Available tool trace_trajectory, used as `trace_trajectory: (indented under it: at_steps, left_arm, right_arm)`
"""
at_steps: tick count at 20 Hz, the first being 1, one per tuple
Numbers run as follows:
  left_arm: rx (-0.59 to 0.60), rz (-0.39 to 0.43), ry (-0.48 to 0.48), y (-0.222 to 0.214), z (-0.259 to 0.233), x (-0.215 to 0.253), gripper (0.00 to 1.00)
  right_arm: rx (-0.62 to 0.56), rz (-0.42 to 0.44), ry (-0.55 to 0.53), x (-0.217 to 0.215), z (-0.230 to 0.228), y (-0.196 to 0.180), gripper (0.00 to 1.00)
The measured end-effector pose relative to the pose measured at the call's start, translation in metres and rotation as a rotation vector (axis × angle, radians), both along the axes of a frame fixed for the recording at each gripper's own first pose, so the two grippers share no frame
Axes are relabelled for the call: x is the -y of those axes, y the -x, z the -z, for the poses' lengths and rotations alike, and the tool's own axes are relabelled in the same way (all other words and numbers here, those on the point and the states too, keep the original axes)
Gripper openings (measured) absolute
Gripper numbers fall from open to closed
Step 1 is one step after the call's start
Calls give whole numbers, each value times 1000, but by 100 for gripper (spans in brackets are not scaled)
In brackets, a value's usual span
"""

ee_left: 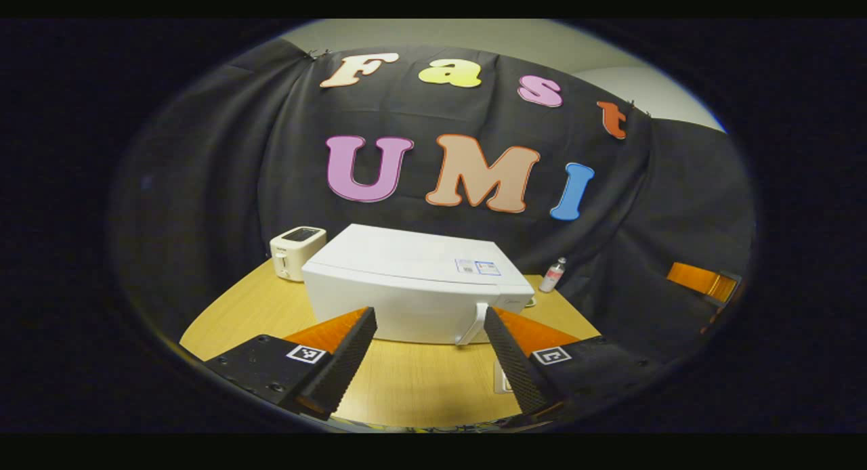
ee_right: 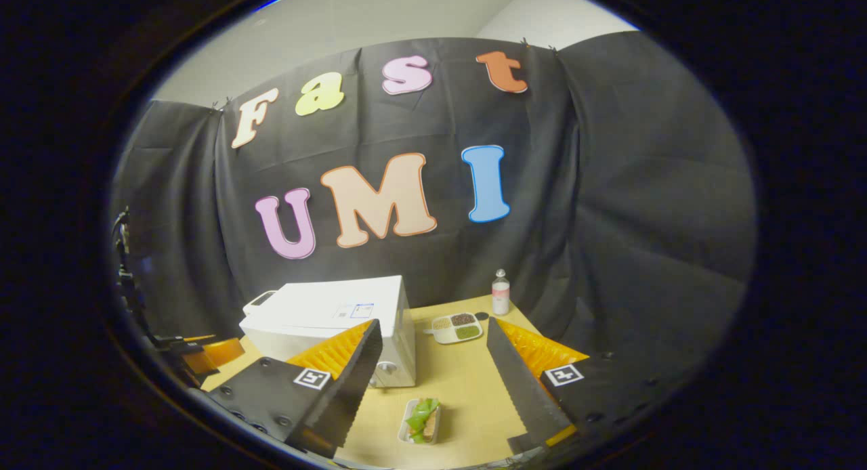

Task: Open the microwave oven with the left hand, put the food in, and close the microwave oven.

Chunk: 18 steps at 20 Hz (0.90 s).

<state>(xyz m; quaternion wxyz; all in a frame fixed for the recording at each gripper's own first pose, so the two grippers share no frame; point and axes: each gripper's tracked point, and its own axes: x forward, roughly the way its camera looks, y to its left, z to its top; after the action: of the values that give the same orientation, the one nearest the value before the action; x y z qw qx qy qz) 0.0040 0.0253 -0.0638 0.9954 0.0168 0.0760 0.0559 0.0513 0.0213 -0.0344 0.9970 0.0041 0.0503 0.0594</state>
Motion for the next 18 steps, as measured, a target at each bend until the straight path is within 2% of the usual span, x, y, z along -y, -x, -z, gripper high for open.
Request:
trace_trajectory:
  at_steps: [1, 2, 3, 8, 10, 11, 12, 15, 18]
  left_arm:
    - [-22, 0, 3, -3, 11, -1, 95]
    - [-45, -6, 5, -8, 21, -2, 95]
    - [-68, -13, 8, -12, 31, -4, 95]
    - [-147, 17, 23, -44, 71, 8, 95]
    - [-186, 38, 21, -58, 91, 14, 92]
    - [-213, 42, 21, -63, 102, 17, 87]
    - [-233, 49, 29, -68, 113, 21, 92]
    - [-292, 74, 56, -85, 140, 35, 81]
    - [-328, 92, 53, -101, 157, 40, 81]
  right_arm:
    - [-7, 0, -5, -1, 3, -2, 93]
    - [-16, 1, -5, -2, 5, -4, 98]
    - [-24, 1, -3, -3, 8, -7, 93]
    - [-37, 8, 0, -3, 10, -12, 93]
    - [-37, 22, -4, 2, 8, -14, 93]
    - [-38, 28, -5, 5, 8, -15, 93]
    - [-38, 35, -4, 8, 8, -15, 93]
    - [-44, 60, 9, 18, 11, -15, 93]
    - [-55, 76, 9, 25, 15, -12, 93]
